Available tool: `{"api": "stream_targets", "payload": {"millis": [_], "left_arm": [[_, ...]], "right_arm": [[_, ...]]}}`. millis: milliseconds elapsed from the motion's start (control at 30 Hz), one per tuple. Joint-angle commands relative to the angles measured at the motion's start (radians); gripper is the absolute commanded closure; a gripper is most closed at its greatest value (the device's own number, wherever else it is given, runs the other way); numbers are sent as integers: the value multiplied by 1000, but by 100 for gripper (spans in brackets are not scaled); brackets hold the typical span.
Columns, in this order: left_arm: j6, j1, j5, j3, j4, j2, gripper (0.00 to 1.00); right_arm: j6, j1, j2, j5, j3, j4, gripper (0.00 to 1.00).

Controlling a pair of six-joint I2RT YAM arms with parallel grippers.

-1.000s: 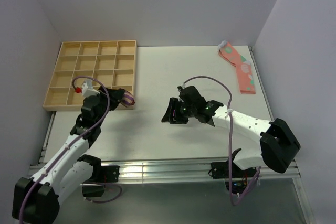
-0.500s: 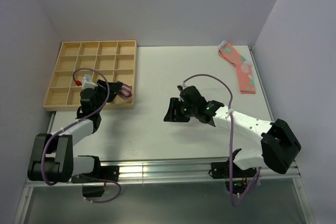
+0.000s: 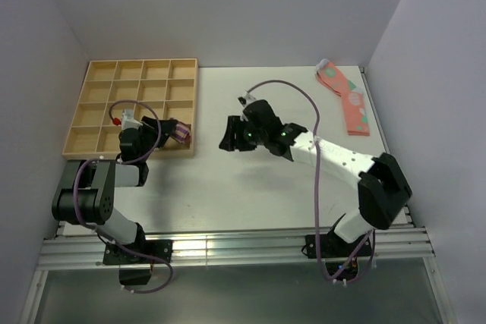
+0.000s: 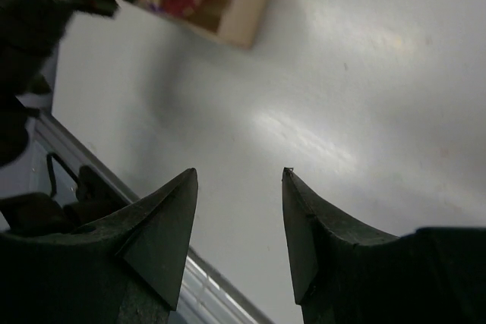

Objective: Roll the socks
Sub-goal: Place the sock in the storage box.

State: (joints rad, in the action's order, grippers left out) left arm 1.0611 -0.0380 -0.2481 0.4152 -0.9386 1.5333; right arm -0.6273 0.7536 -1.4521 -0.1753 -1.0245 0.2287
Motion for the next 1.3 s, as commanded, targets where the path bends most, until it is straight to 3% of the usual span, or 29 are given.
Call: {"api": "stream_targets", "payload": {"millis": [0,233,600,1267], "left_arm": [[8,13,-37,25,-146,60,100],[22,24,-34,43,-204,183,100],[-7,27,3,77,-126,226,100],[-15,30,4,99,-83,266,100]], "right_arm": [[57,-5,-140,16,-170,-49,44],[175,-10,-425,25,-512,-72,45],[281,-27,-706,-151,-761,-207,45],[448,7,-846,-237,-879,-193,44]]}}
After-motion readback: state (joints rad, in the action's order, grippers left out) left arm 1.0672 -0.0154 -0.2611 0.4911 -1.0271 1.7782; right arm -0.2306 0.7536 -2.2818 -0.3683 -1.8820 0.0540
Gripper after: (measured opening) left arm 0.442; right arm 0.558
